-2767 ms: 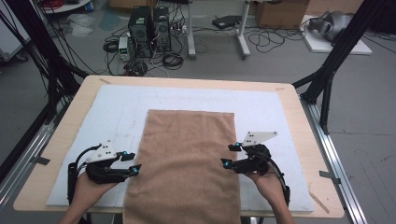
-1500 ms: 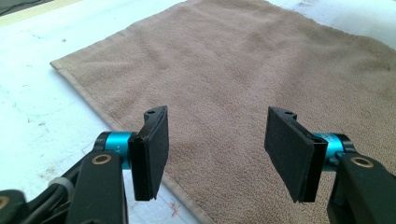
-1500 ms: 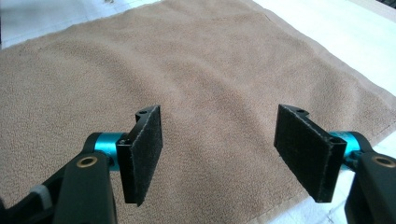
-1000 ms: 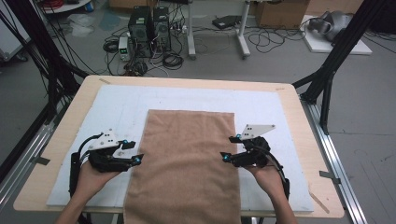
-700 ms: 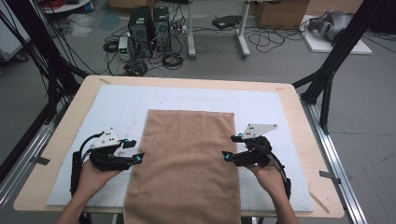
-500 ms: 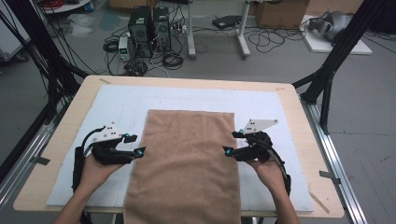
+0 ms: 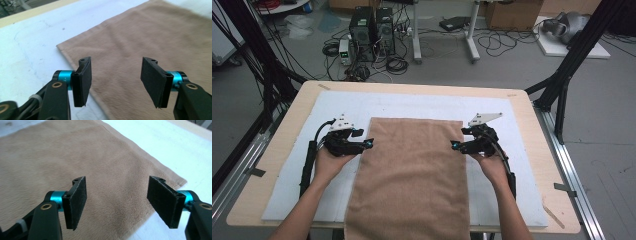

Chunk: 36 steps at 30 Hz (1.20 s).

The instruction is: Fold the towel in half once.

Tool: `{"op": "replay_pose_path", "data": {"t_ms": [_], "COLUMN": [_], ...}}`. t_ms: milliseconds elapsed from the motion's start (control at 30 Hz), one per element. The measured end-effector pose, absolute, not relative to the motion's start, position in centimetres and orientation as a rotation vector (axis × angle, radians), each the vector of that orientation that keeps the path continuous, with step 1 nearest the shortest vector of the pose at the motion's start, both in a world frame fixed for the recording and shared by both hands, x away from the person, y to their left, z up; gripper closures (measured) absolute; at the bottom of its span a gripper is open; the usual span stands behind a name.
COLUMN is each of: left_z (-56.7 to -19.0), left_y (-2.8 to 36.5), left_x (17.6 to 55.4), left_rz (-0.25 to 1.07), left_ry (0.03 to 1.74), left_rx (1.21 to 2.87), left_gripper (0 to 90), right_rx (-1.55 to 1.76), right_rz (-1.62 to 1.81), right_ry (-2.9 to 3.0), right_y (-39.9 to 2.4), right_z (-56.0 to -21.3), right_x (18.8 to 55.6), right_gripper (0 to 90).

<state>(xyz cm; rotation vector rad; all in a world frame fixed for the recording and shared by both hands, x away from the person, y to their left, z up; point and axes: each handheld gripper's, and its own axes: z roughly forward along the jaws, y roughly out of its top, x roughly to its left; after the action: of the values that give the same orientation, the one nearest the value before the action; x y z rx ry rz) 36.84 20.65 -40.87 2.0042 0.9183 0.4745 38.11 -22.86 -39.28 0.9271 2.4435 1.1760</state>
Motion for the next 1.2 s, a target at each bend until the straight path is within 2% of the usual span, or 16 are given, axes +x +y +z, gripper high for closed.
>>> {"op": "replay_pose_path", "data": {"t_ms": [333,567,700,867,933,1200], "left_z": [-43.8,-44.7,-44.6,-44.5,-44.4,-42.9], "left_y": [20.0,19.6,19.8,20.1,20.2,20.9], "left_x": [39.0,39.5,39.5,39.6,39.6,38.8], "left_rz": [0.46,0.471,0.466,0.41,0.403,0.409], "left_ry": [1.007,1.04,1.048,1.059,1.062,1.018], "left_rx": [2.051,2.054,2.056,2.039,2.034,1.985], "left_gripper": [49.9,57.6,66.7,81.3,84.0,85.5], "right_rx": [1.047,1.051,1.049,1.053,1.05,1.004], "right_rz": [1.034,0.972,1.001,1.04,1.044,1.152], "right_ry": [2.477,2.487,2.505,2.537,2.546,2.517], "right_y": [-22.8,-22.7,-22.6,-22.6,-22.6,-23.2], "right_z": [-43.3,-43.9,-43.9,-43.8,-43.8,-42.2], "right_x": [39.8,39.9,40.0,40.1,40.0,39.3], "right_gripper": [38.0,49.0,65.8,80.2,81.8,82.2]}}
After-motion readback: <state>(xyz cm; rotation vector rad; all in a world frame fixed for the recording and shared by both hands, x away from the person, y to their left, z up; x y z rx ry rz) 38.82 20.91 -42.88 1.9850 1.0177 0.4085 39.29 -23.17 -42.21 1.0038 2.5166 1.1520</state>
